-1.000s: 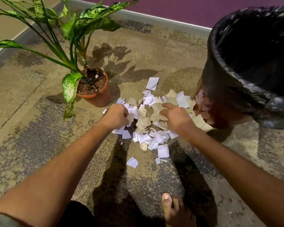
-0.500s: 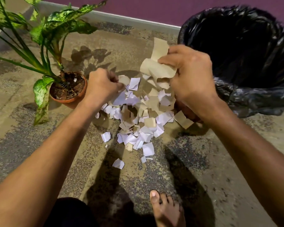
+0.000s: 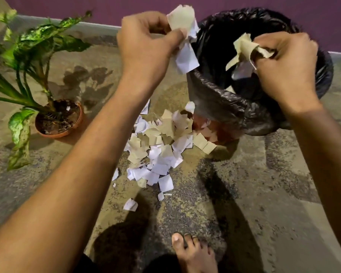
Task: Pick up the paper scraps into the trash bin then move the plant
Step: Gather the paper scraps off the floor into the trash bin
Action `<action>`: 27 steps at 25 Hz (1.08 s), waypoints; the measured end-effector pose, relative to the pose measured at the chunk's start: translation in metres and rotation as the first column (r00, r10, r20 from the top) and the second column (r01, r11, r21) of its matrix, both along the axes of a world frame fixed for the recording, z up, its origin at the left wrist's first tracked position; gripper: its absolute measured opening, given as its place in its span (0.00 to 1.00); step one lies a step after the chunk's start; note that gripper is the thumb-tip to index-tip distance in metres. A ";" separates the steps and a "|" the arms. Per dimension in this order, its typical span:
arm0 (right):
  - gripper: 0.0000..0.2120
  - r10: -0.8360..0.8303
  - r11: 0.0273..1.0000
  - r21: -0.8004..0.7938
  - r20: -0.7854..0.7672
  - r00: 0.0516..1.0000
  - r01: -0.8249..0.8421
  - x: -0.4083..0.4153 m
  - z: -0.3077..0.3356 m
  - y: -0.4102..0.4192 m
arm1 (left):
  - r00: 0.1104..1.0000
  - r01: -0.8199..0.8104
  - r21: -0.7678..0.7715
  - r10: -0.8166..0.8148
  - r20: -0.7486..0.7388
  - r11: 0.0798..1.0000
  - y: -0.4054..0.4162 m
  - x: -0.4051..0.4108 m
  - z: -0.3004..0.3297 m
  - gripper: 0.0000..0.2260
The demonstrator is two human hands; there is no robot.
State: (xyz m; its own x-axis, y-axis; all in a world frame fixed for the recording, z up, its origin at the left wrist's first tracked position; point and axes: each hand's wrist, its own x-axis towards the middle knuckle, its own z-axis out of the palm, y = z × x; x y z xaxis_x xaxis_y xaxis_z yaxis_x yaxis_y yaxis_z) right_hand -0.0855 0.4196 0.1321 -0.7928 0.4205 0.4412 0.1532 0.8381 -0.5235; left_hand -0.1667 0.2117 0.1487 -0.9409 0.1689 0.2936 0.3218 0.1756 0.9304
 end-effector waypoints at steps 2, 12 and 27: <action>0.12 -0.043 0.999 0.025 0.020 0.999 0.043 0.002 -0.005 0.004 | 0.999 0.030 0.002 -0.030 -0.042 1.000 0.016 -0.001 0.001 0.03; 0.14 -0.062 0.997 -0.048 0.056 0.997 0.065 0.001 -0.006 0.004 | 0.918 0.379 -0.317 -0.397 0.009 0.869 0.053 0.008 -0.001 0.22; 0.31 0.337 0.940 -0.192 0.656 0.676 -0.283 0.011 -0.135 -0.124 | 0.885 0.127 -0.566 0.164 0.435 0.815 -0.139 0.020 -0.158 0.25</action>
State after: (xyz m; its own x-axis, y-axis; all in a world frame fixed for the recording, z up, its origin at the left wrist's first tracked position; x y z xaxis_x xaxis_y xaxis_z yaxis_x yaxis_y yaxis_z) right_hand -0.0742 0.2953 -0.0030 -0.9550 0.1034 -0.2781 0.2230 0.8685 -0.4428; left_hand -0.1464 0.0732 -0.0093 -0.9429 0.1462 -0.2992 -0.1091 0.7134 0.6922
